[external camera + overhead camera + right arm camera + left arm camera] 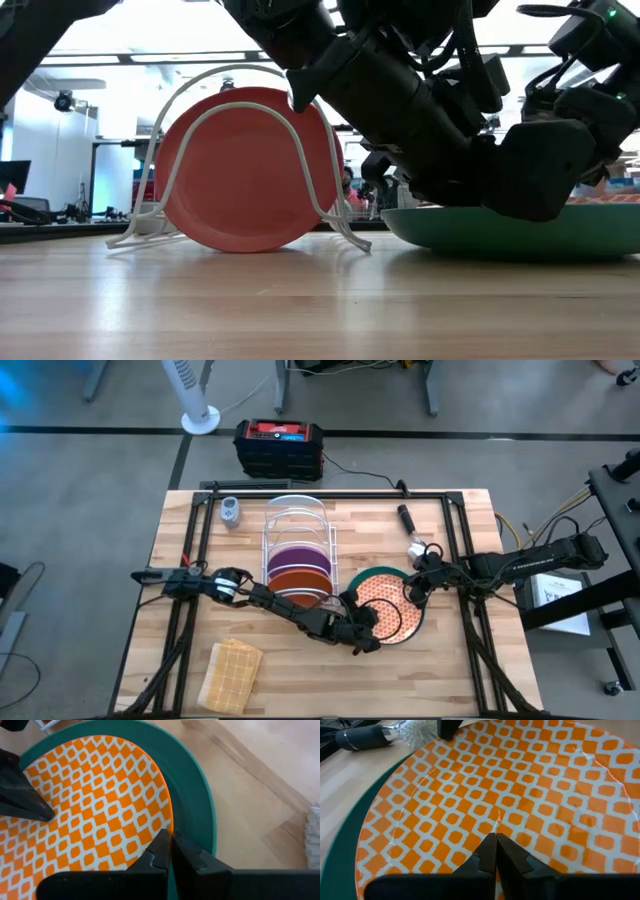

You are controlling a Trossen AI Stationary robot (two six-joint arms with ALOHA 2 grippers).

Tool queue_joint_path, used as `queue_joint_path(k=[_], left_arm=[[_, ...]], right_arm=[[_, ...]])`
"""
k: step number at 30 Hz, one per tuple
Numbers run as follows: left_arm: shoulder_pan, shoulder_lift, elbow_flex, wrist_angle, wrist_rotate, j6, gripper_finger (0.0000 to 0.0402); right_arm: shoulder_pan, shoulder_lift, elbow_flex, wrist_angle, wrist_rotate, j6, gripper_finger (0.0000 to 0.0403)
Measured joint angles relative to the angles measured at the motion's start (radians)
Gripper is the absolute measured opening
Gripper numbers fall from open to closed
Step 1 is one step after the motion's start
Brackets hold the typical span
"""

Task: Sort dishes
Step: Put the orange/white plate into the dish rack

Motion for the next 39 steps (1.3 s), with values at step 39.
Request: queue_joint_path(k=[39], left_arm=[[0.004,0.002,0.0,0.011,0.002,0.012,0.0]], right_arm=[[0.001,0.0,-0.023,0.0,0.002,0.013,0.0]])
